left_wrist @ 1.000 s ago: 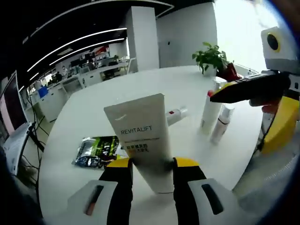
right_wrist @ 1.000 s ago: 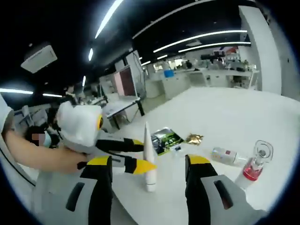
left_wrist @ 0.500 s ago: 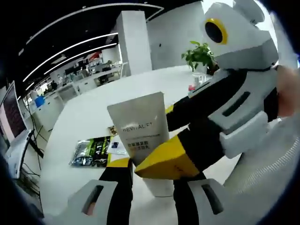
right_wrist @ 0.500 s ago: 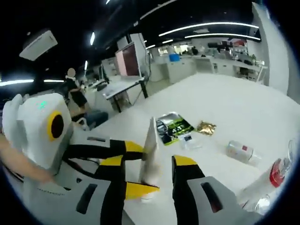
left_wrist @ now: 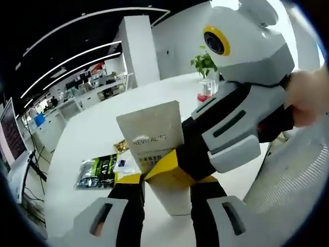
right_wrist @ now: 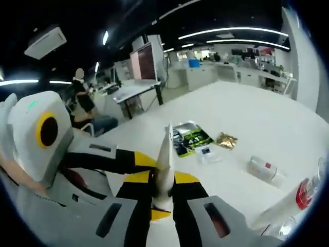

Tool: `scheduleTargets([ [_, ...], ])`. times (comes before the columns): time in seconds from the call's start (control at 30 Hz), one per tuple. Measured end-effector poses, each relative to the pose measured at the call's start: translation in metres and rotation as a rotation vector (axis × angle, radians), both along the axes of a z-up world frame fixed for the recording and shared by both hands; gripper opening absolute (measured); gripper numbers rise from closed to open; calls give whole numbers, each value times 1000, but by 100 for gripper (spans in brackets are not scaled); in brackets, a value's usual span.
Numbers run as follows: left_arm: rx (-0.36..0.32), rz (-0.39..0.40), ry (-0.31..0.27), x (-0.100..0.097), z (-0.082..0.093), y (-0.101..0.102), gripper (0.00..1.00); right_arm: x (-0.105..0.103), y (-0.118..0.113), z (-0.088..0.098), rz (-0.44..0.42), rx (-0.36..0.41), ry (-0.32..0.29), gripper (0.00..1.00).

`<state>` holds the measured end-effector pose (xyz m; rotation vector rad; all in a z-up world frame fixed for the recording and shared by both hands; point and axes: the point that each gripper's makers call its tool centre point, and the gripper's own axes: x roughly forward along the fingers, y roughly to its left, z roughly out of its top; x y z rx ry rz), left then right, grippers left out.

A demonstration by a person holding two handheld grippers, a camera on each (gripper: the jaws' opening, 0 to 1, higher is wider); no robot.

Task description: Arrange the skincare products in the storage area until every visible bottle or jar stands upright without overlapping.

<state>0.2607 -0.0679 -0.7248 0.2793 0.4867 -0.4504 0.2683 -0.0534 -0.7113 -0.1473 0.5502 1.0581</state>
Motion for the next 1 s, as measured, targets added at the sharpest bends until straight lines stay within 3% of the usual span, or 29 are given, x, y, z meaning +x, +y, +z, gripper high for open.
scheduleTargets([
  [0.13, -55, -6, -5, -1, 6, -2, 32, 1, -3, 2, 28, -27, -47, 13],
  [0.23, -84, -4, 36, -7, 2, -2, 32, 2, -6, 3, 38, -49, -73, 13],
  [0.6, -90, 17, 72, -17, 3, 23, 38, -4, -9, 5, 107, -41, -131, 13],
  [0.87, -21, -147, 85, -33, 22, 17, 45, -9, -12, 2, 164, -12, -150, 13],
  [1.0, -101, -259, 131, -37, 41, 7, 52, -18, -13, 1, 195, -4, -145, 13],
])
